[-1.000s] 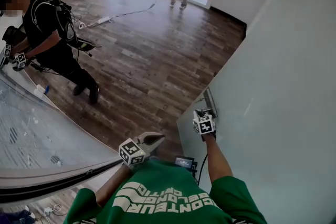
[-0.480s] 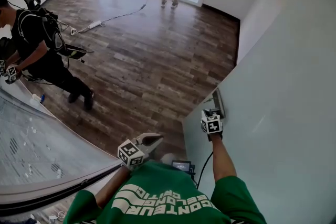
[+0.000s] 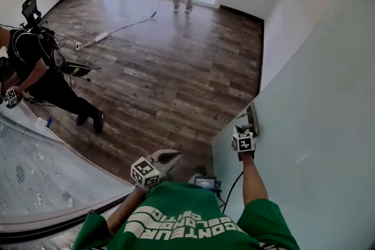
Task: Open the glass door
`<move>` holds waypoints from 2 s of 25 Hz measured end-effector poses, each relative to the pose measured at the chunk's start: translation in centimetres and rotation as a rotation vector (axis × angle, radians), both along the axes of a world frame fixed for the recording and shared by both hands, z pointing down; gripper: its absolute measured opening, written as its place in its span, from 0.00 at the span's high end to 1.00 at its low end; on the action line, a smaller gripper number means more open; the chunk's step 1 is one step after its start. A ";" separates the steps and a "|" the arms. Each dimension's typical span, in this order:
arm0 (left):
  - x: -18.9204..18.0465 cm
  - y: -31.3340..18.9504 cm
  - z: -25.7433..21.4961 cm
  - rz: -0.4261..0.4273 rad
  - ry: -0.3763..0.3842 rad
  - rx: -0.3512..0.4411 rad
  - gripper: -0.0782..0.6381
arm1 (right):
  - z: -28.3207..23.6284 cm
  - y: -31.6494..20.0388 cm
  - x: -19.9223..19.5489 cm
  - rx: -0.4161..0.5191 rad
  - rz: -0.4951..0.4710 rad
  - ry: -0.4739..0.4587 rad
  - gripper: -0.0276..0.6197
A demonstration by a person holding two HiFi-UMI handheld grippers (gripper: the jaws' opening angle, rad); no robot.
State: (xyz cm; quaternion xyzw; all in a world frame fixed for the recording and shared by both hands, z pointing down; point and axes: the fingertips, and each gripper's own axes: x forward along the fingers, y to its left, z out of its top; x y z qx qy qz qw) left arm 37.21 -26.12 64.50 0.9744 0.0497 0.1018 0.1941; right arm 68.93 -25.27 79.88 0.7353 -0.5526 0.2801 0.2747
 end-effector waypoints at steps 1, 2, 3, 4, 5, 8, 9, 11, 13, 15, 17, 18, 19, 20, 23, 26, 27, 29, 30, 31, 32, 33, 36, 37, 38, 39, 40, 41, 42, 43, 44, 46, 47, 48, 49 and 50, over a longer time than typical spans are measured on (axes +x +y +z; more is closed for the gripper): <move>0.8 0.2 -0.3 0.011 0.001 0.007 0.88 | -0.1 0.3 0.6 0.000 0.010 0.000 0.97; 1.6 0.4 -0.5 0.025 0.000 0.018 0.88 | -0.1 0.7 1.2 0.000 0.020 0.001 0.97; 2.5 0.7 -0.6 0.040 -0.004 0.030 0.88 | -0.1 1.1 1.7 0.000 0.031 0.003 0.97; 3.3 1.0 -0.6 0.053 -0.006 0.041 0.88 | 0.0 1.4 2.4 0.000 0.042 0.004 0.97; 4.1 1.2 -0.6 0.063 -0.005 0.045 0.88 | 0.2 1.8 3.0 0.000 0.053 0.005 0.97; 6.1 1.9 -0.4 0.085 0.004 0.041 0.88 | 0.4 2.8 4.8 0.002 0.084 0.008 0.97; 6.5 2.1 -0.4 0.092 0.003 0.039 0.88 | 0.4 3.1 5.3 0.002 0.093 0.009 0.97; 7.2 2.3 -0.2 0.106 -0.002 0.037 0.88 | 0.1 3.8 6.3 -0.003 0.114 0.014 0.97; 7.8 2.5 -0.1 0.116 -0.005 0.033 0.88 | 0.0 4.6 7.3 -0.006 0.134 0.016 0.97; 8.4 2.6 0.0 0.124 -0.006 0.028 0.88 | 0.1 5.3 8.2 -0.007 0.151 0.011 0.97; 9.1 2.7 0.0 0.131 -0.007 0.021 0.88 | 0.0 5.9 9.2 -0.007 0.167 0.009 0.97; 9.5 2.7 0.0 0.136 -0.008 0.018 0.88 | 0.0 6.2 9.8 -0.007 0.174 0.010 0.97; 9.9 2.8 0.1 0.142 -0.007 0.017 0.88 | 0.0 6.6 10.3 -0.007 0.182 0.012 0.97; 10.2 3.0 0.1 0.149 -0.007 0.017 0.88 | 0.0 6.9 10.8 -0.006 0.191 0.013 0.97; 11.3 3.1 0.1 0.165 -0.005 0.016 0.88 | 0.0 7.9 12.1 -0.010 0.218 0.012 0.97; 12.3 3.1 0.2 0.173 0.000 0.006 0.88 | 0.0 9.0 13.3 -0.014 0.245 0.019 0.97; 12.6 3.1 0.2 0.175 0.001 0.002 0.88 | -0.1 9.4 13.7 -0.017 0.256 0.022 0.97; 13.3 3.2 0.3 0.179 0.005 -0.002 0.88 | 0.0 10.0 14.4 -0.016 0.268 0.022 0.97; 13.6 3.2 0.3 0.182 0.006 -0.002 0.88 | 0.1 10.2 14.7 -0.013 0.269 0.022 0.97; 13.9 3.2 0.4 0.184 0.006 -0.002 0.88 | 0.1 10.4 15.1 -0.010 0.272 0.022 0.97; 14.2 3.3 0.4 0.187 0.006 -0.001 0.88 | 0.2 10.7 15.4 -0.008 0.276 0.022 0.97; 14.5 3.3 0.4 0.188 0.005 -0.001 0.88 | 0.2 11.0 15.8 -0.009 0.282 0.023 0.97; 15.4 3.3 0.4 0.184 0.008 -0.003 0.88 | 0.1 11.8 17.0 -0.008 0.301 0.028 0.97; 15.6 3.3 0.4 0.182 0.009 -0.004 0.88 | 0.1 12.2 17.3 -0.007 0.307 0.030 0.97; 15.8 3.3 0.5 0.179 0.010 -0.005 0.88 | 0.1 12.5 17.6 -0.006 0.313 0.032 0.97; 15.9 3.2 0.6 0.177 0.009 -0.005 0.88 | 0.1 12.8 17.9 -0.005 0.318 0.033 0.97; 16.0 3.2 0.6 0.174 0.009 -0.005 0.88 | 0.1 13.0 18.1 -0.004 0.322 0.034 0.97; 16.1 3.2 0.6 0.170 0.010 -0.006 0.88 | 0.0 13.3 18.4 -0.003 0.327 0.035 0.97; 16.2 3.2 0.6 0.166 0.011 -0.007 0.88 | -0.1 13.6 18.7 -0.003 0.332 0.036 0.97; 16.4 3.1 0.6 0.162 0.012 -0.009 0.88 | -0.2 13.9 19.0 -0.004 0.337 0.038 0.97; 16.5 3.1 0.6 0.159 0.013 -0.011 0.88 | -0.2 14.1 19.3 -0.005 0.342 0.040 0.97; 16.9 2.9 0.6 0.154 0.011 -0.015 0.88 | -0.3 14.4 19.8 -0.006 0.349 0.044 0.97; 17.1 2.9 0.6 0.153 0.010 -0.017 0.88 | -0.3 14.5 20.0 -0.005 0.351 0.046 0.97; 17.2 2.9 0.5 0.151 0.010 -0.018 0.88 | -0.3 14.7 20.2 -0.005 0.353 0.047 0.97; 17.4 3.0 0.5 0.150 0.011 -0.018 0.88 | -0.4 14.9 20.3 -0.004 0.355 0.048 0.97; 17.4 3.1 0.6 0.150 0.011 -0.018 0.88 | -0.4 15.0 20.4 -0.002 0.355 0.048 0.97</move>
